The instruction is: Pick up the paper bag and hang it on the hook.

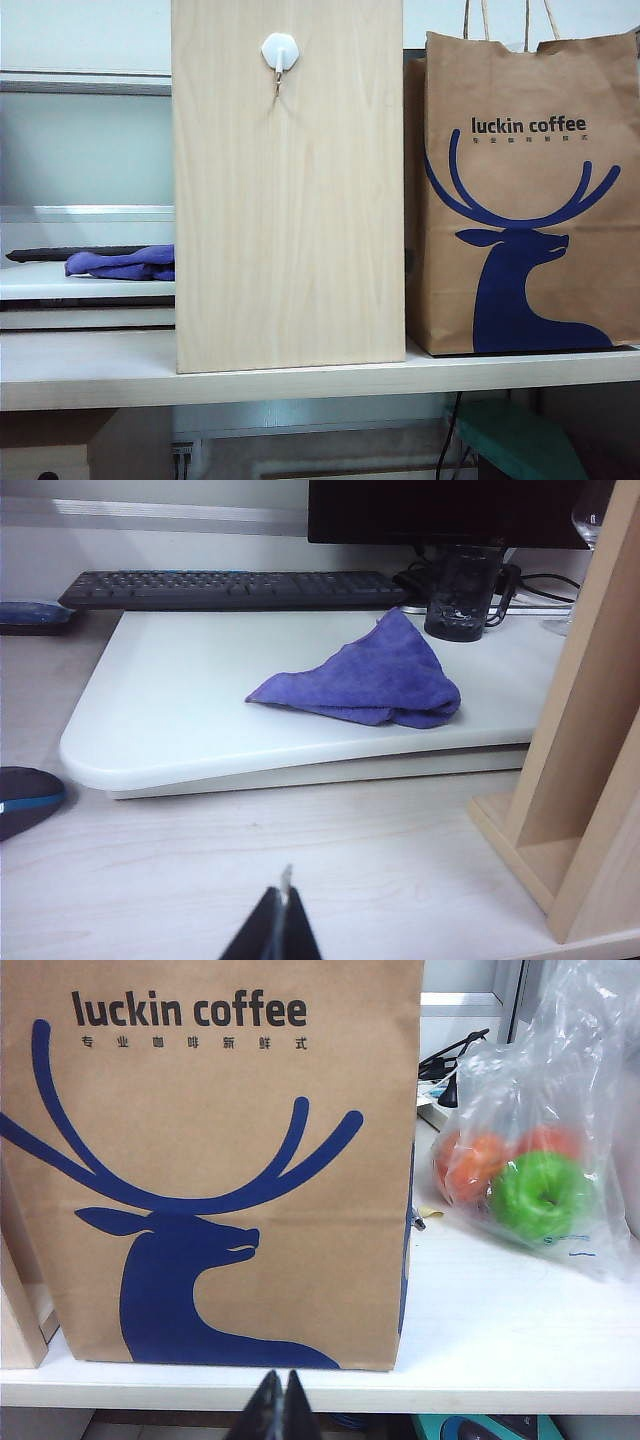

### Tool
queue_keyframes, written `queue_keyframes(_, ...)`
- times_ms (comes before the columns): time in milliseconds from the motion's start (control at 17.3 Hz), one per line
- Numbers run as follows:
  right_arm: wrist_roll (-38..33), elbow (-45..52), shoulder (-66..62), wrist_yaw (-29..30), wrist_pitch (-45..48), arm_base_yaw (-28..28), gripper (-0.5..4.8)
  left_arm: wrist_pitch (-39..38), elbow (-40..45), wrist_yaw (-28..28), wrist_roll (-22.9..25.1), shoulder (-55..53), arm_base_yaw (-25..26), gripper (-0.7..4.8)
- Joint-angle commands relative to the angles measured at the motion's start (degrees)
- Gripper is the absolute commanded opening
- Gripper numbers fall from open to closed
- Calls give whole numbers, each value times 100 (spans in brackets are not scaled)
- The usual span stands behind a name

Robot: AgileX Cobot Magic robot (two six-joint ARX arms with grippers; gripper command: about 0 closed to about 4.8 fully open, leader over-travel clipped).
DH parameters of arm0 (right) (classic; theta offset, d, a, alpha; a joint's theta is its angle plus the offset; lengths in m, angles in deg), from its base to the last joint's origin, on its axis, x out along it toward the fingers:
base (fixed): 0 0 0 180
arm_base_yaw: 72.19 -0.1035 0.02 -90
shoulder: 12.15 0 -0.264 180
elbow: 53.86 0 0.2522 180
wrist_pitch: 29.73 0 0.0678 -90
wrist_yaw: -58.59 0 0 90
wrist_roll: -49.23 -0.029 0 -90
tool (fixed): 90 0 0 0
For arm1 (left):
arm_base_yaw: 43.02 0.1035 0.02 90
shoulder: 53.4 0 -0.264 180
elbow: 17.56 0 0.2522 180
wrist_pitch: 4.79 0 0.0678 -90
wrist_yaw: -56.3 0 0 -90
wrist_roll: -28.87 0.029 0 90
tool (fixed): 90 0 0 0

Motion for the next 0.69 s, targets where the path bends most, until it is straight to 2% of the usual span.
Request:
queue_keyframes(58,-28,42,0,22,94,-4,0,70,-7,-28,11,0,4,-6)
queue_keyframes(289,-28,42,0,9,96,-2,-1,70,-7,-28,11,0,-26,-6)
queue_keyframes(405,-66,42,0,9,103,-4,-1,70,-7,-9,11,0,-321,-6)
queue_keyframes(463,-181,42,0,9,105,-4,-1,70,-7,-9,13,0,-662,-5)
queue_keyframes(521,-560,42,0,11,146,-4,-1,70,-7,-11,13,0,-1231,-6)
queue_keyframes(694,-1593,42,0,31,498,-7,-1,72,-7,-26,13,0,-2463,-6)
